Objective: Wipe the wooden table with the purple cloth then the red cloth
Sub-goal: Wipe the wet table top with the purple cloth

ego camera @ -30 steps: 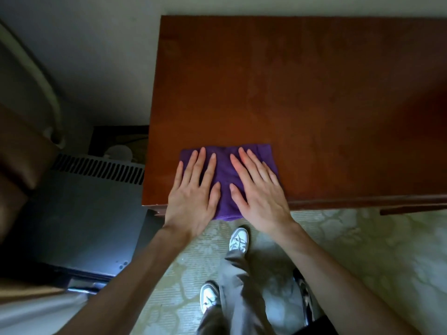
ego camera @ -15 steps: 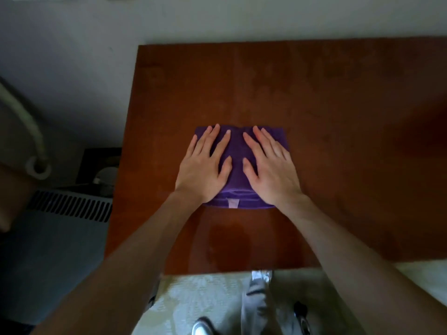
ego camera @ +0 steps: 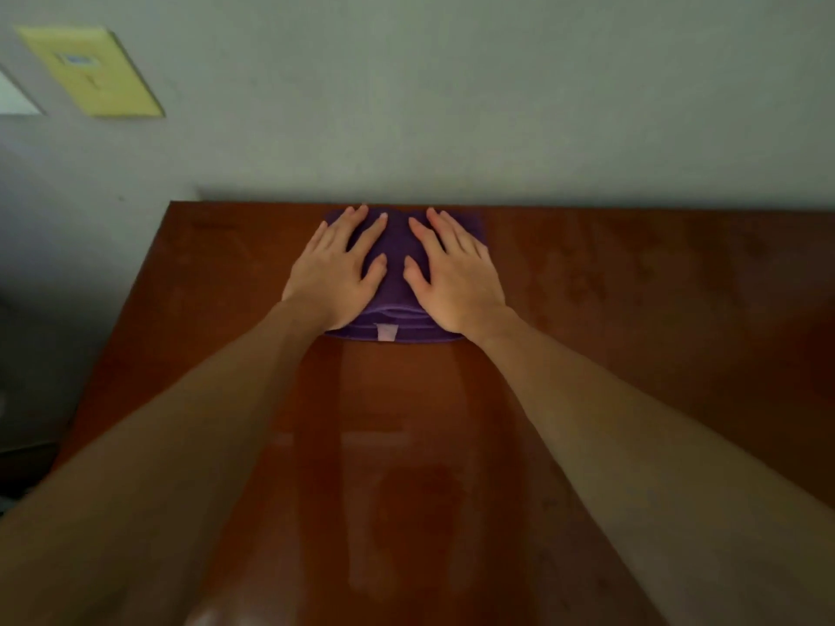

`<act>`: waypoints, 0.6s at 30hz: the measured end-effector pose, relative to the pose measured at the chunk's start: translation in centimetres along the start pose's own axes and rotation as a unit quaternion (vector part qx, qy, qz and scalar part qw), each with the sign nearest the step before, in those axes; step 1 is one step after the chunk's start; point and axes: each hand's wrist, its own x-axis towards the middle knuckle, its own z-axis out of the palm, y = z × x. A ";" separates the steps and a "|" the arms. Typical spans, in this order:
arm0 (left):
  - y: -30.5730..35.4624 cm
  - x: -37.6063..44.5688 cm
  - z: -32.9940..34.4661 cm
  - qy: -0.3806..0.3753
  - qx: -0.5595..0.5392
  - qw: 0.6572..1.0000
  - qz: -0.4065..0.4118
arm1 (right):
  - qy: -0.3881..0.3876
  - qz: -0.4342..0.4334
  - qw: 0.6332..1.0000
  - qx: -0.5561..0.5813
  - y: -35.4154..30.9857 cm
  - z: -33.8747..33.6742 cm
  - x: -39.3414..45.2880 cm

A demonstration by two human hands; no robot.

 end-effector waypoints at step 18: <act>6.7 -12.1 0.4 -0.021 -0.008 1.000 -0.016 | -0.022 0.013 1.000 0.005 -1.7 -2.2 -13.9</act>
